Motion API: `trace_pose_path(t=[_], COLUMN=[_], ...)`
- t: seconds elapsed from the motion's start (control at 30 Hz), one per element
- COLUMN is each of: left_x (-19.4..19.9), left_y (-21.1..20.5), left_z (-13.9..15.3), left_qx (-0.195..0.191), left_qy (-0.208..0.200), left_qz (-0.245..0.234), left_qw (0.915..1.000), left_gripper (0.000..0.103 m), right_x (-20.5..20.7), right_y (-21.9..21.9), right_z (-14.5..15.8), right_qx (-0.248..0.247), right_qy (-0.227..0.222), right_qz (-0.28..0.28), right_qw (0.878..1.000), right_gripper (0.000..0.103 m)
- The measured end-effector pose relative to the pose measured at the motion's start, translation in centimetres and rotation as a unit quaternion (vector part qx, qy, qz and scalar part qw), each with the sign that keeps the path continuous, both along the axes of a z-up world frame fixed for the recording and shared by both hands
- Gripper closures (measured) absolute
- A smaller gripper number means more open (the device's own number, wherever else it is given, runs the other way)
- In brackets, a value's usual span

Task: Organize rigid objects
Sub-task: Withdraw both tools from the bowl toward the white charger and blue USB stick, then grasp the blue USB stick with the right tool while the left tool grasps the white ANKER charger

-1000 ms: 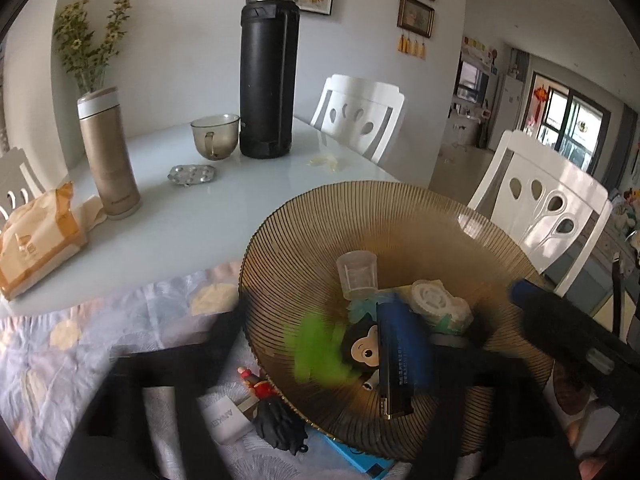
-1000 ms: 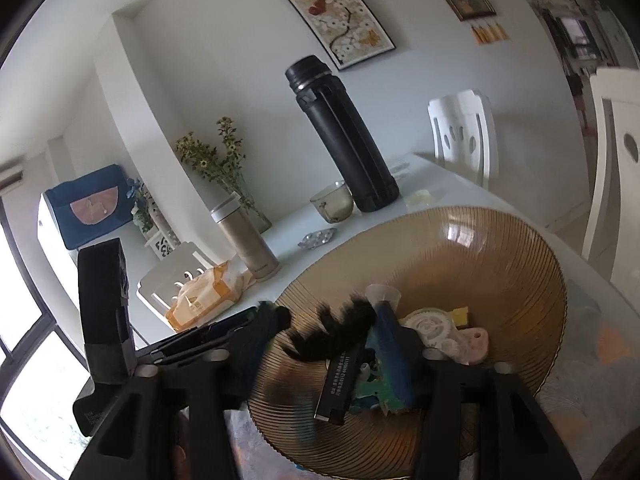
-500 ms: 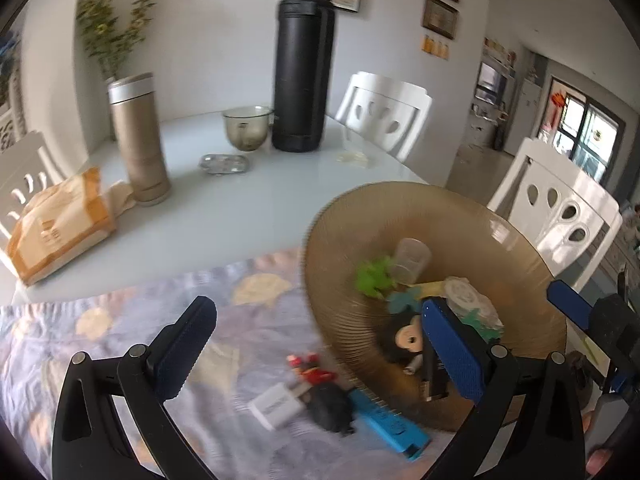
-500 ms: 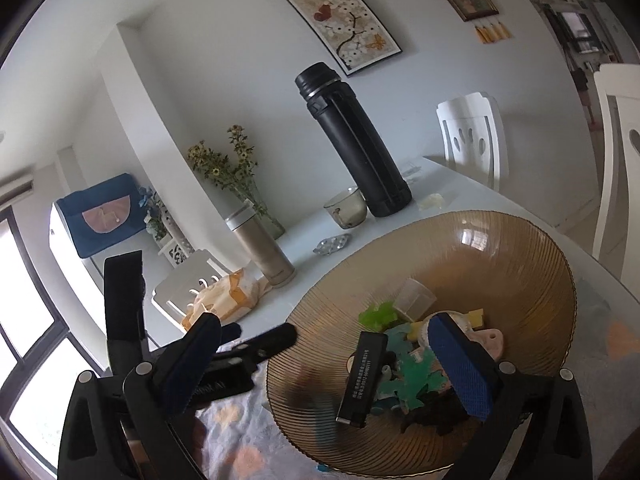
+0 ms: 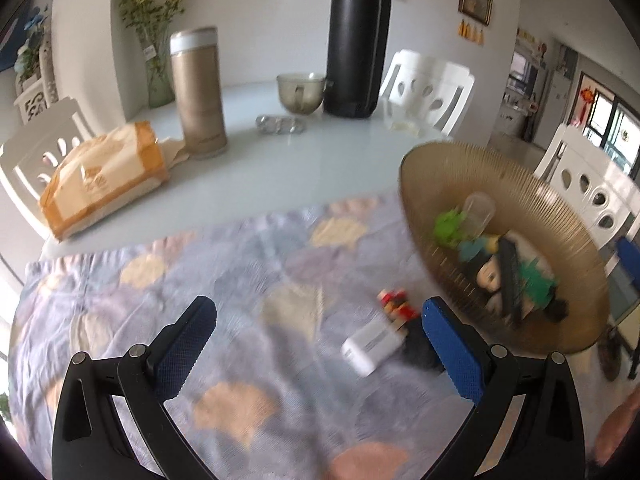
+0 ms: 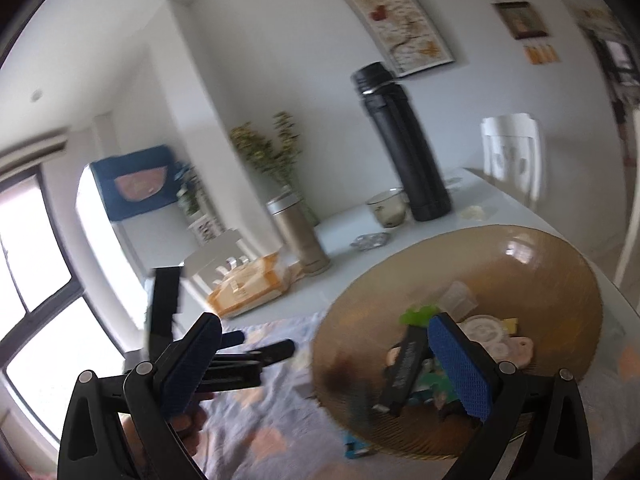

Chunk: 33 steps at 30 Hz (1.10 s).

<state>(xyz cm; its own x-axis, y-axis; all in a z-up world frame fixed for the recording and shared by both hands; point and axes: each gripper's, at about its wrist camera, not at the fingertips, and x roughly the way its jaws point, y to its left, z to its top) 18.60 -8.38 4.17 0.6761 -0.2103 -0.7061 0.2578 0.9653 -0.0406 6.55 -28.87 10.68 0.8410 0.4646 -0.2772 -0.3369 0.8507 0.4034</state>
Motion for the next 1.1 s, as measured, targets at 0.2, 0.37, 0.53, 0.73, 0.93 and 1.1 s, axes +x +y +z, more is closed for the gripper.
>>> trace_pose_path(t=[0.2,0.37,0.53,0.73,0.93,1.1], left_x=[-0.5,-0.7,-0.6,0.5,1.4,1.3], left_y=[0.8,0.1,-1.1,-1.5,-1.4,-2.0], left_z=[-2.1,-2.9,-3.5,-4.2,-4.6,-4.7], left_qx=[0.010,0.020,0.030,0.049,0.039,0.041], left_qy=[0.023,0.028,0.028,0.046,0.066,0.066], left_qz=[-0.003,-0.018,-0.043,-0.035,-0.024,-0.035], left_qw=[0.9997,0.9992,0.9982,0.9971,0.9968,0.9964], left_gripper=[0.001,0.000,0.000,0.000,0.000,0.000], right_x=[-1.7,-2.2,-1.3,2.2,4.8,6.6], right_y=[3.8,5.5,7.3,7.8,7.3,8.3], right_z=[0.0,-1.7,-4.2,-8.2,-9.4,-9.8], right_qx=[-0.102,-0.112,-0.154,-0.196,-0.190,-0.213], right_qy=[-0.026,0.007,0.053,0.170,0.218,0.228], right_qz=[0.074,0.138,0.144,0.094,0.018,-0.013], right_qw=[0.992,0.984,0.976,0.961,0.957,0.950], right_gripper=[0.000,0.005,0.006,0.015,0.028,0.045])
